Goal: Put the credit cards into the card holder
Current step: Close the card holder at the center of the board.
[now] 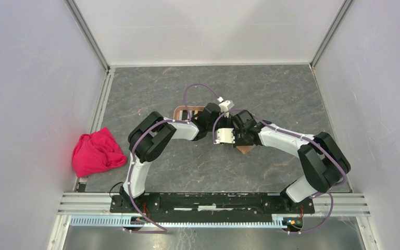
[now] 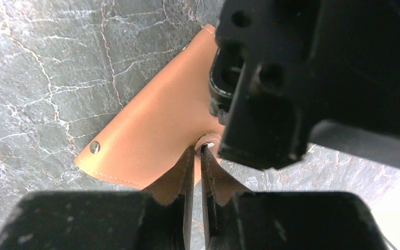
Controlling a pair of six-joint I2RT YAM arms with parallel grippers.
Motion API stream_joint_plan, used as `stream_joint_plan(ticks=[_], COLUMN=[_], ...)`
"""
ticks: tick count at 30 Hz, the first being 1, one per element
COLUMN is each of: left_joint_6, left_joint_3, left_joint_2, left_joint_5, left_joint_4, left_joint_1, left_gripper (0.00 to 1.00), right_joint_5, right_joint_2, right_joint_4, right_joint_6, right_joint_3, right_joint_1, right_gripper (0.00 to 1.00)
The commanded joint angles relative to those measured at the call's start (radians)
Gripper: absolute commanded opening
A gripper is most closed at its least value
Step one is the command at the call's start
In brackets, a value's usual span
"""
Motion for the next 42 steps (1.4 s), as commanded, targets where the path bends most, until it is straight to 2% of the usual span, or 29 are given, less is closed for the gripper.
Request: stream_joint_plan(ticks=[1, 12, 22, 30, 35, 39, 42], left_joint_6=[-0.026, -0.056, -0.081, -0.124, -0.262, -0.443, -0.559], left_joint_3=[-0.034, -0.075, -0.128, -0.158, -0.235, -0.315, -0.338], left_joint_2=[0.017, -0.015, -0.068, -0.087, -0.099, -0.077, -0.040], left_joint_5=[0.036, 0.040, 0.039, 0.065, 0.092, 0.092, 0.082], left_joint_4=[-0.010, 0.045, 0.099, 0.160, 0.336, 0.607, 0.742], left_joint_1=[-0.002, 0.017, 0.041, 0.044, 0.051, 0.058, 0.059], left_gripper=[0.20, 0.20, 0.20, 0.20, 0.21, 0.20, 0.18], right_joint_5=[-0.145, -0.277, -0.307, -0.344, -0.362, -0.398, -0.413], right_joint_2=[0.093, 0.136, 0.131, 0.091, 0.076, 0.078, 0.079], right_joint_4=[-0.091, -0.197, -0.199, -0.177, -0.137, -0.122, -0.127], right_joint_6=[-0.013, -0.110, -0.117, -0.082, -0.058, -0.051, -0.052], right_joint_3=[-0.022, 0.008, -0.041, -0.079, -0.108, -0.115, -0.109], right_joint_1=[0.012, -0.046, -0.051, -0.050, -0.053, -0.066, -0.078], right_gripper=[0.15, 0.28, 0.27, 0.32, 0.32, 0.33, 0.33])
